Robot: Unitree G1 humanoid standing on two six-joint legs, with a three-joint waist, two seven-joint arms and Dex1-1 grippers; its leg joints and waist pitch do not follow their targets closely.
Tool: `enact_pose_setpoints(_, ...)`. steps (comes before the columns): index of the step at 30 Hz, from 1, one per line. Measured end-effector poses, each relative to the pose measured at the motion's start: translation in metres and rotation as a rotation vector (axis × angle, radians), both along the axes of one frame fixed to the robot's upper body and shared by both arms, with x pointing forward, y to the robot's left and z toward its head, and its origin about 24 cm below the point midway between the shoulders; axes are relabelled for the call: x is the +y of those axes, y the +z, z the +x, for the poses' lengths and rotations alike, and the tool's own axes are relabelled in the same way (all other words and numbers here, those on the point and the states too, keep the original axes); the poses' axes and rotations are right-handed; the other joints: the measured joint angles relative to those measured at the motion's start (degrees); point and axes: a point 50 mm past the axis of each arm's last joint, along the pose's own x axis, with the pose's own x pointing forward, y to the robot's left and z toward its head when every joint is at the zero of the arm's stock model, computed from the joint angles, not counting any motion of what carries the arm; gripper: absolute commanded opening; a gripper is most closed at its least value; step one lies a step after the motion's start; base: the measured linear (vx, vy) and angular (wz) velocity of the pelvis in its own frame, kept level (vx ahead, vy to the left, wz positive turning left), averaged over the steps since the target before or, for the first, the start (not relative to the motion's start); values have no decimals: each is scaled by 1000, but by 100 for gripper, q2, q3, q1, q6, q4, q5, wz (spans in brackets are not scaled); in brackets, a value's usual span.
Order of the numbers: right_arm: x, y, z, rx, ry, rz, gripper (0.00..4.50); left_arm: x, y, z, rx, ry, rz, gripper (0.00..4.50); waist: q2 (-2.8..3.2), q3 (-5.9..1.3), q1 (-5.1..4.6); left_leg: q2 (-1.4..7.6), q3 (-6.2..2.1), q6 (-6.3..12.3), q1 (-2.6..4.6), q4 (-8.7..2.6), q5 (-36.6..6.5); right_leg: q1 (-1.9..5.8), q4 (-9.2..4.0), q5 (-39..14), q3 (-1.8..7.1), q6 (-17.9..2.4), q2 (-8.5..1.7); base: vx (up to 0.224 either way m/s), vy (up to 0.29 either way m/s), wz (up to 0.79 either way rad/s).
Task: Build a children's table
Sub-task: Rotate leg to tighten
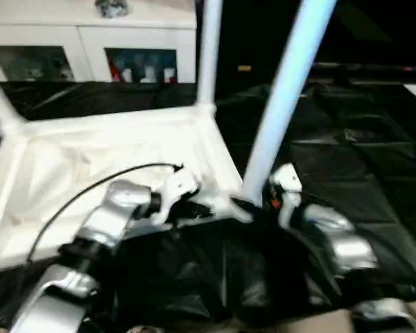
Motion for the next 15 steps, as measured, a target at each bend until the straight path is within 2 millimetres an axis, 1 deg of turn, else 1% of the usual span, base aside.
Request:
enact_pose_setpoints(3, 5, 0, 6, -11, -122, -10, 272, -10, 0, 5, -7, 55, -10, 0, 5, -3, -4, -2, 1, 0, -1, 0, 0, 2, -3, 1, 2, -2, 0, 0, 0, 0)
enact_pose_setpoints(5, 6, 0, 7, -18, -153, -19, 272, -14, -1, 6, -6, 74, -16, 0, 15, -11, -3, -3, 1, 0, 0, 2, 0, 6, -4, 2, 4, -3, 0, 0, 0, 0)
enact_pose_setpoints(6, 5, 0, 7, -22, -153, -21, 328, -15, -1, 6, -3, 74, -16, 0, 22, -15, -2, -4, 1, 1, 0, 1, 0, 6, -5, 2, 5, -3, -1, 0, 0, 0)
enact_pose_setpoints(7, 5, 0, 7, -24, -153, -21, 328, -15, -1, 5, -1, 73, -15, 0, 27, -18, -2, -5, 2, 1, 0, 0, 0, 6, -6, 2, 5, -3, -1, 0, 0, 0)
enact_pose_setpoints(8, 5, 0, 7, -25, -149, -24, 342, -16, -2, 5, -1, 70, -14, 0, 29, -19, -1, -5, 1, 1, 0, -1, 0, 6, -5, 2, 4, -4, -1, 0, 0, 0)
enact_pose_setpoints(10, 6, 0, 6, -26, -133, -24, 346, -16, -2, 5, 1, 66, -14, 0, 29, -19, -3, -5, 0, 1, -1, -2, 0, 6, -5, 3, 2, -5, -1, 0, 0, 0)
enact_pose_setpoints(11, 4, 0, 6, -29, -113, -31, 357, -16, -1, 5, 3, 57, -15, 0, 30, -20, -3, -5, 0, 1, -1, -2, 0, 6, -5, 3, 2, -5, -1, 0, 0, 0)
enact_pose_setpoints(12, 1, 1, 5, -34, -79, -46, 379, -15, -1, 4, 3, 45, -14, 0, 30, -20, -2, -5, 0, 1, -3, -2, 0, 6, -6, 4, 2, -6, -1, 0, 0, 0)
enact_pose_setpoints(15, -3, 3, 1, -38, 17, -64, 383, -11, -1, 2, 7, 19, -14, 0, 31, -19, -2, -2, -2, 1, -5, -6, 0, 3, -5, 12, -2, -21, 0, 0, 0, 0)
